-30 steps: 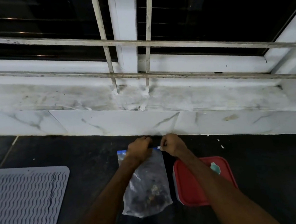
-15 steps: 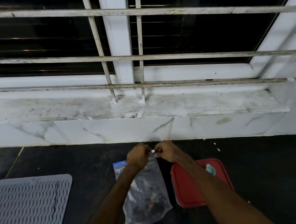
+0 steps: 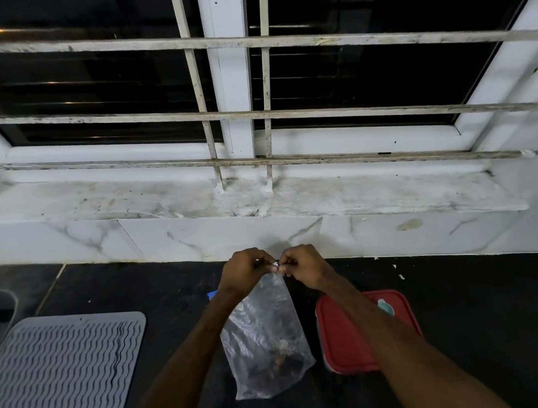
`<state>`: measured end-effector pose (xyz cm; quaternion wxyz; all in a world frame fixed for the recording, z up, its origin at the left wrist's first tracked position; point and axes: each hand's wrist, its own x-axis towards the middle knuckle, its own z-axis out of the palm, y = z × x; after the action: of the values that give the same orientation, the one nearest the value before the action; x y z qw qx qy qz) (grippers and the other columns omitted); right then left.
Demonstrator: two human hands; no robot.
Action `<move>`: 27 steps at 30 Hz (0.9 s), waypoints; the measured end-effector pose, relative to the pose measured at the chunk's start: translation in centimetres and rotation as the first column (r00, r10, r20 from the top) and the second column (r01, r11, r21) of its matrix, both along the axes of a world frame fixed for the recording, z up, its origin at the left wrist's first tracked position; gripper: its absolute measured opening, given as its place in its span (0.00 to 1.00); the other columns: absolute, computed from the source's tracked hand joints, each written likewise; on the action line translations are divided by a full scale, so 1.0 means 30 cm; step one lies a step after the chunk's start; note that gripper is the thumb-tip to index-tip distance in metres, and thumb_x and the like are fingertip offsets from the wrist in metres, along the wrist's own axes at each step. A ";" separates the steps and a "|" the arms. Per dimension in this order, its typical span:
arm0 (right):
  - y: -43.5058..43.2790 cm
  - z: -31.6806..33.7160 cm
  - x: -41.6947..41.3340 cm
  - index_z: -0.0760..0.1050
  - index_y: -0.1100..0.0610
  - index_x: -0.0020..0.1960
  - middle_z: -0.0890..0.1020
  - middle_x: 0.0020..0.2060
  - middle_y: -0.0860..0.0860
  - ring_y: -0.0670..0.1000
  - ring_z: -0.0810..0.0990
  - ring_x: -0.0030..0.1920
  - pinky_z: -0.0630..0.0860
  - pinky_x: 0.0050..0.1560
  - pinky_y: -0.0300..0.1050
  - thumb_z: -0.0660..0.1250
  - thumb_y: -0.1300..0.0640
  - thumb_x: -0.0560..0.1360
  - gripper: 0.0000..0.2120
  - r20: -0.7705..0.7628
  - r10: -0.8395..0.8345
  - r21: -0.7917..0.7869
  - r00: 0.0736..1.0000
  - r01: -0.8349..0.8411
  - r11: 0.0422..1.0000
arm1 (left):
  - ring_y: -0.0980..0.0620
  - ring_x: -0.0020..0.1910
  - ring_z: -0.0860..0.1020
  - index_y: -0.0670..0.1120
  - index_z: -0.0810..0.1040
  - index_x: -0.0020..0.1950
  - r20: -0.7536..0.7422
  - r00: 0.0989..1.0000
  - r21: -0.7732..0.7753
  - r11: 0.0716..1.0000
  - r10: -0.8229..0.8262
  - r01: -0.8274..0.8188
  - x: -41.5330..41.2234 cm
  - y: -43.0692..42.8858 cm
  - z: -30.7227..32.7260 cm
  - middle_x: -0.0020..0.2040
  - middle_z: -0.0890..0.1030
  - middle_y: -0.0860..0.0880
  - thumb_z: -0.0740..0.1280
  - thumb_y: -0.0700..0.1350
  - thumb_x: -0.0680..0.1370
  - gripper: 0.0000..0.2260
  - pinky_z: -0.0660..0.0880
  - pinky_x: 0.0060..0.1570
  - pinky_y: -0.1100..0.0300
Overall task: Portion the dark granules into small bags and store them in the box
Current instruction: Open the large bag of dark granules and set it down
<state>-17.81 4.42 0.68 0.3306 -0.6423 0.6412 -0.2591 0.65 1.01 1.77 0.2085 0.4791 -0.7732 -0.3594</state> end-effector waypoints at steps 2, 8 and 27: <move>0.015 0.037 0.005 0.81 0.57 0.39 0.82 0.34 0.49 0.50 0.82 0.36 0.78 0.40 0.46 0.73 0.63 0.72 0.04 -0.038 0.021 -0.030 0.999 -0.022 0.999 | 0.58 0.43 0.80 0.55 0.84 0.44 0.056 0.998 -0.086 0.996 -0.013 0.018 0.002 0.017 0.042 0.44 0.83 0.56 0.75 0.49 0.72 0.02 0.76 0.43 0.57; 0.077 0.164 0.022 0.75 0.53 0.38 0.79 0.34 0.46 0.50 0.78 0.37 0.74 0.37 0.46 0.71 0.61 0.73 0.08 -0.223 0.104 -0.112 0.969 -0.131 0.985 | 0.51 0.46 0.79 0.52 0.84 0.48 0.274 0.961 -0.390 0.908 -0.044 0.153 0.022 0.068 0.161 0.45 0.83 0.52 0.71 0.52 0.75 0.06 0.69 0.43 0.58; 0.167 0.411 0.060 0.80 0.58 0.45 0.85 0.36 0.51 0.47 0.83 0.39 0.77 0.45 0.41 0.67 0.66 0.75 0.06 -0.026 0.167 -0.295 0.986 -0.167 0.941 | 0.56 0.58 0.77 0.53 0.76 0.66 0.122 0.992 -0.099 0.995 0.013 -0.001 0.316 0.214 0.420 0.63 0.78 0.56 0.61 0.61 0.79 0.19 0.74 0.60 0.55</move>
<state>-16.02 9.44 13.00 0.2513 -0.7366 0.5384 -0.3231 10.14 7.41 14.38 0.1855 0.4922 -0.7995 -0.2899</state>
